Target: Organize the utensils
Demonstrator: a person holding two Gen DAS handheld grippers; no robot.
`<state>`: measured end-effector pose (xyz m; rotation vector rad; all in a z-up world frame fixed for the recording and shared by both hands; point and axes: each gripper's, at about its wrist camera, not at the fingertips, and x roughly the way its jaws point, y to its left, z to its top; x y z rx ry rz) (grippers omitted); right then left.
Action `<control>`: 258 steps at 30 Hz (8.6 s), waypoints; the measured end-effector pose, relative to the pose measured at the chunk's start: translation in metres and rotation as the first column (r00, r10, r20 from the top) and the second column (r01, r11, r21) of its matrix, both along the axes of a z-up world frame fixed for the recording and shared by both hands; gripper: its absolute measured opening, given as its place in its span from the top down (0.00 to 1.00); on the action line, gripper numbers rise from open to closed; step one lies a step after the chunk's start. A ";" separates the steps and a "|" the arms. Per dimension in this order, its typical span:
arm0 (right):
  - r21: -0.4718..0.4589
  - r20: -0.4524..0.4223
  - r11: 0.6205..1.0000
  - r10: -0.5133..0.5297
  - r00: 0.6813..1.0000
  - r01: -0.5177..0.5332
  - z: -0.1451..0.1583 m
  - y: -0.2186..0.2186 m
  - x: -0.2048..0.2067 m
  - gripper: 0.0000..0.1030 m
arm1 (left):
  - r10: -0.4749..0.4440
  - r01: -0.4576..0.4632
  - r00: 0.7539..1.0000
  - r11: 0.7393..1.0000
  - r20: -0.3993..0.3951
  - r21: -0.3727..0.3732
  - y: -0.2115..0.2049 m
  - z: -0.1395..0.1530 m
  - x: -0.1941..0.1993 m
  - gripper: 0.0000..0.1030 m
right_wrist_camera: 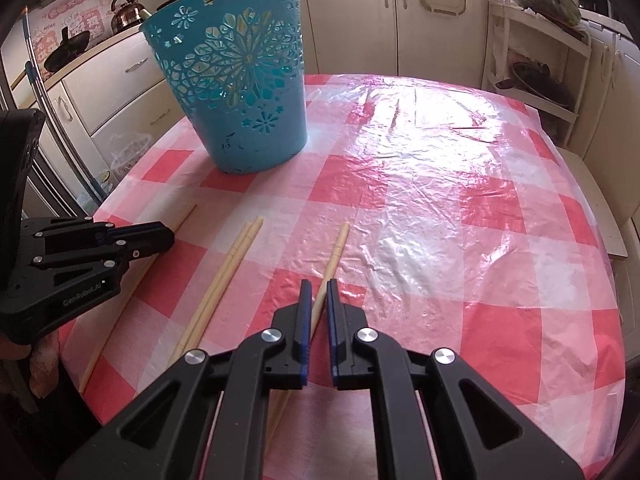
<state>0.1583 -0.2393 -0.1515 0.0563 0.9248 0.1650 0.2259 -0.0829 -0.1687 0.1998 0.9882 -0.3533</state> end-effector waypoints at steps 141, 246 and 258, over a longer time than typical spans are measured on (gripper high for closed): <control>0.475 0.527 0.857 -0.099 0.844 -0.197 0.230 0.004 0.093 0.95 | 0.370 -0.357 0.924 0.925 0.093 -0.130 0.081 0.007 -0.003 0.08; 0.095 0.005 0.995 -0.001 1.000 0.000 -0.003 -0.001 0.011 0.94 | -0.073 0.114 0.988 0.936 0.136 -0.332 0.026 0.090 -0.016 0.95; 0.126 0.001 0.992 -0.004 1.000 0.004 -0.006 -0.004 0.013 0.94 | 0.022 0.174 0.924 0.865 0.382 -0.470 0.042 0.221 0.031 1.00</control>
